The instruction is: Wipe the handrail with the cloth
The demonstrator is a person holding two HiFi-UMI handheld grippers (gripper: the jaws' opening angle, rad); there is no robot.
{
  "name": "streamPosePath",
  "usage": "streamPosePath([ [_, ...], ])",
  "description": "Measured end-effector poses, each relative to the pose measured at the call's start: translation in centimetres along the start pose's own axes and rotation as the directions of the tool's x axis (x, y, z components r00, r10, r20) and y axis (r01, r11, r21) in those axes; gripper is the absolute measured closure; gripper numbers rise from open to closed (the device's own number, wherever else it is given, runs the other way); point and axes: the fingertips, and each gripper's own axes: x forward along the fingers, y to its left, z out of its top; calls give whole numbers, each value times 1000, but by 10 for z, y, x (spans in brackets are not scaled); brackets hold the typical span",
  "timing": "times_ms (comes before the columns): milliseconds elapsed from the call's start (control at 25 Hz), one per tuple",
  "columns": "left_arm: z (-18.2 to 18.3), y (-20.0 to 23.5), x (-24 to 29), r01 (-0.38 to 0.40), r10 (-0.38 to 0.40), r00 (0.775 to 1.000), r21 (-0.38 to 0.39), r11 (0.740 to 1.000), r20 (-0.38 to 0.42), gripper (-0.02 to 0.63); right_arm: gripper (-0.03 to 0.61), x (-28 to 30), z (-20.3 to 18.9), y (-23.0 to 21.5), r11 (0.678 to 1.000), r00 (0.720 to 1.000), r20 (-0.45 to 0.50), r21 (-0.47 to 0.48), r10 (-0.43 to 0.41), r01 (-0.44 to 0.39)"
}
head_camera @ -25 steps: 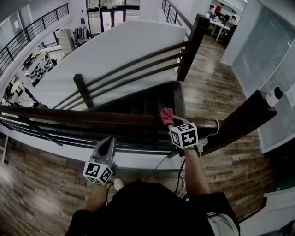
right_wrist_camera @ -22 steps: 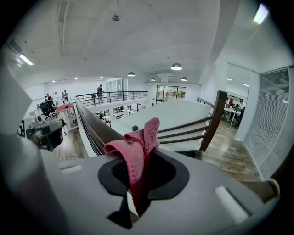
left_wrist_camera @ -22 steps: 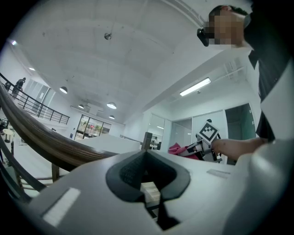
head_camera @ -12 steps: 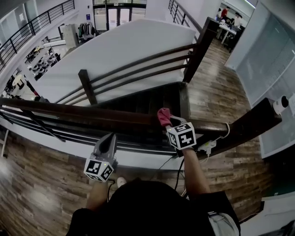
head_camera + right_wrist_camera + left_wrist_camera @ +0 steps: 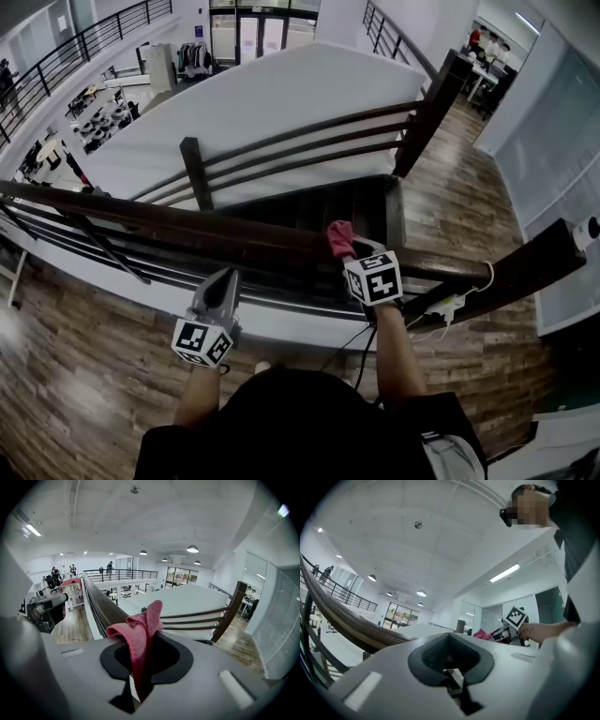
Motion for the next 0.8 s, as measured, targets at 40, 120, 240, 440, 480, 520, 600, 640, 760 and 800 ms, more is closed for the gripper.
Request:
streamPosePath([
  [40, 3, 4, -3, -1, 1, 1000, 3, 1000, 1, 614, 528, 3, 4, 6, 1000, 1000, 1, -6, -1, 1],
  [120, 5, 13, -10, -10, 10, 1000, 3, 1000, -3, 614, 528, 9, 9, 15, 1000, 1000, -3, -24, -7, 7],
  [240, 4, 25, -21, -32, 32, 999, -5, 999, -16, 614, 528, 15, 14, 26, 999, 1000, -7, -39, -1, 1],
  [440, 3, 34, -31, -61, 61, 998, -8, 998, -20, 614, 528, 23, 21, 40, 998, 999, -6, -57, 34, -34],
  [480, 3, 34, -31, -63, 63, 998, -6, 998, -23, 614, 528, 24, 22, 44, 997, 999, -8, -64, 41, -42],
  [520, 2, 34, -31, -65, 65, 998, -4, 998, -27, 614, 528, 25, 24, 47, 996, 999, -11, -74, 49, -50],
  [600, 3, 34, -32, -70, 70, 997, 3, 998, -34, 614, 528, 28, 27, 55, 993, 998, -16, -99, 67, -68],
  [640, 4, 34, -31, -73, 73, 997, 7, 997, -36, 614, 528, 29, 29, 59, 991, 997, -18, -111, 77, -79],
  [760, 8, 37, -31, -89, 90, 995, 19, 996, -36, 614, 528, 35, 35, 72, 981, 992, -29, -146, 121, -124],
  [800, 9, 38, -31, -99, 100, 994, 22, 995, -36, 614, 528, 37, 37, 78, 977, 990, -35, -158, 138, -142],
])
